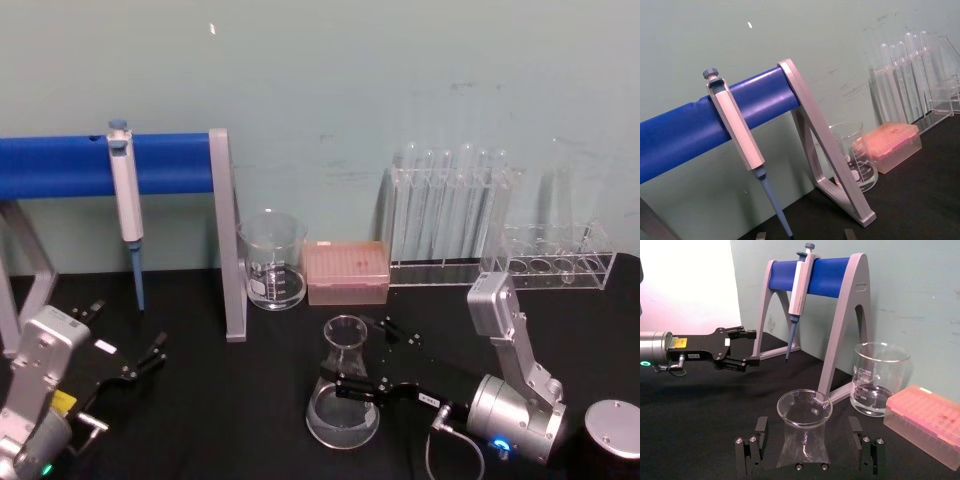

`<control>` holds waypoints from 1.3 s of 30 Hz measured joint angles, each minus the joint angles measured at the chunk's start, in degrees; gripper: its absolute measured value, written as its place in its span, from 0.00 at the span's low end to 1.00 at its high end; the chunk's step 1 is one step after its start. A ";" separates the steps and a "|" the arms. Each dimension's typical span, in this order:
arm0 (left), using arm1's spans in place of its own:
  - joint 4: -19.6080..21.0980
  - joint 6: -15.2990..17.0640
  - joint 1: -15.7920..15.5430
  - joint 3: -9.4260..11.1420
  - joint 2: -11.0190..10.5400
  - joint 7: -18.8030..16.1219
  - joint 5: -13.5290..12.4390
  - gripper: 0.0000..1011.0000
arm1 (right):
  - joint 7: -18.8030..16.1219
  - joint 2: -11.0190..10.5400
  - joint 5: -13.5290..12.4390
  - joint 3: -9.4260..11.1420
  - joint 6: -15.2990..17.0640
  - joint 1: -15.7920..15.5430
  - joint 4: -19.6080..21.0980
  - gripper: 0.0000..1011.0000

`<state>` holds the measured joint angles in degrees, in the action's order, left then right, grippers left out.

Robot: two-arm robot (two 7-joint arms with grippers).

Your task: Grasp the erlenmeyer flask with one hand, shake it three times, then place it back.

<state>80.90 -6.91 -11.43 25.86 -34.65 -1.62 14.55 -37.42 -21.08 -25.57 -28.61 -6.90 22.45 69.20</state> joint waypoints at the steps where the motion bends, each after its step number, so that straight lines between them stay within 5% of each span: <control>1: 0.00 0.00 0.00 0.00 0.00 0.00 0.00 0.99 | 0.00 0.02 0.01 -0.02 -0.01 0.02 -0.01 0.99; 39: 0.00 0.00 0.00 0.00 0.00 0.00 0.00 0.99 | 0.62 0.12 0.27 0.01 -0.17 -0.14 0.18 0.99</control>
<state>80.90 -6.91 -11.43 25.86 -34.65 -1.62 14.55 -36.80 -20.96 -25.30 -28.60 -7.07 22.31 69.37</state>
